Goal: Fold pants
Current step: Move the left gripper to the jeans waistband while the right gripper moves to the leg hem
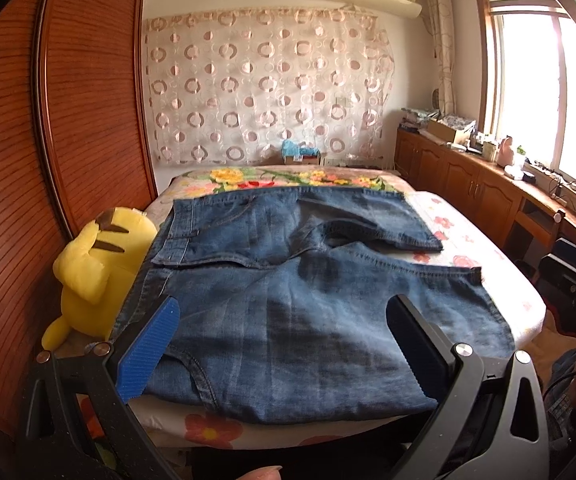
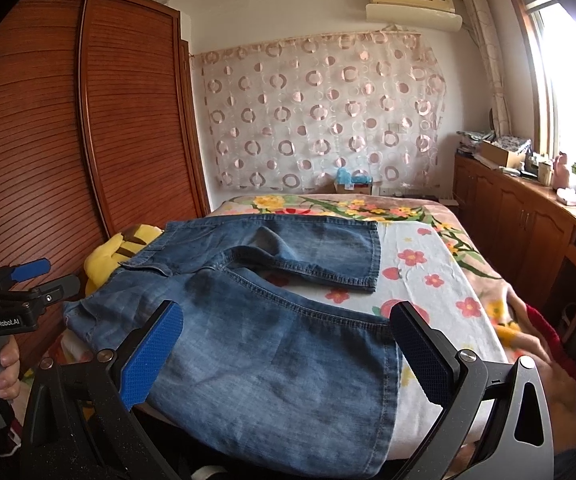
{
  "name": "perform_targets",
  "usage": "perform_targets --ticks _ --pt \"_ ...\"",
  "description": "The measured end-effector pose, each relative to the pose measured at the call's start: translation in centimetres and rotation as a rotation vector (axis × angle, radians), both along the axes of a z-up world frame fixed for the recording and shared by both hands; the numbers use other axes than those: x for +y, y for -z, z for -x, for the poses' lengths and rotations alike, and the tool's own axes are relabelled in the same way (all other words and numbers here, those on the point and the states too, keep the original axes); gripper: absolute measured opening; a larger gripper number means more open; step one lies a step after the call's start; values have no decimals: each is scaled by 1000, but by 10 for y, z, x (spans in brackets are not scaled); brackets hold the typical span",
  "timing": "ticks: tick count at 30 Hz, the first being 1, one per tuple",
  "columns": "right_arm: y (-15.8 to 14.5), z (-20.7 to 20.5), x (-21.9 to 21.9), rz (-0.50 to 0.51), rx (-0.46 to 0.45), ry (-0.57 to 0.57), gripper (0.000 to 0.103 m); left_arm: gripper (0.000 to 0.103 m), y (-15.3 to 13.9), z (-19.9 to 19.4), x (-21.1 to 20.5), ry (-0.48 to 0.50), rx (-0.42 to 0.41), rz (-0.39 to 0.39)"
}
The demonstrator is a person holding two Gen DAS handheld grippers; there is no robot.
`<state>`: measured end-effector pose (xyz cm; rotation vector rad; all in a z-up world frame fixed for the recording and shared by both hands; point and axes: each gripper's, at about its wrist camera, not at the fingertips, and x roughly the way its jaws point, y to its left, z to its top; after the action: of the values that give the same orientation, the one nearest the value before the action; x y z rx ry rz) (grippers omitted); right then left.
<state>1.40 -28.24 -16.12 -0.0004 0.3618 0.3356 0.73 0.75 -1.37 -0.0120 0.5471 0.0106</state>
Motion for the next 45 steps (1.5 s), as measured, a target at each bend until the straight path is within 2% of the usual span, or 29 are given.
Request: perform_targets --ticks 6,8,13,19,26,31,32,33,36,43,45 --pt "13 -19 -8 18 56 6 100 103 21 -11 21 -26 47 11" --pt "17 -24 -11 23 76 6 96 103 28 -14 29 -38 63 16" --pt "14 -28 -12 35 105 -8 93 103 40 -18 50 -68 88 20" --pt "19 -33 -14 48 133 -12 92 103 49 -18 74 -99 109 11" --pt "33 -39 -19 81 194 4 92 103 65 -13 114 -138 126 62" --pt "37 -36 -21 101 227 12 92 91 80 -14 139 -170 160 107" --pt "37 -35 -21 105 234 13 92 80 82 -12 143 -174 160 112" --pt "37 -35 -22 110 241 14 92 74 86 -11 148 -182 168 122" --pt "36 -33 -20 117 256 18 92 66 96 -10 158 -211 189 157" --pt "39 -26 -26 134 287 31 92 64 114 -14 170 -239 223 183" --pt "40 -24 -27 136 294 37 92 57 115 -16 171 -234 220 188"
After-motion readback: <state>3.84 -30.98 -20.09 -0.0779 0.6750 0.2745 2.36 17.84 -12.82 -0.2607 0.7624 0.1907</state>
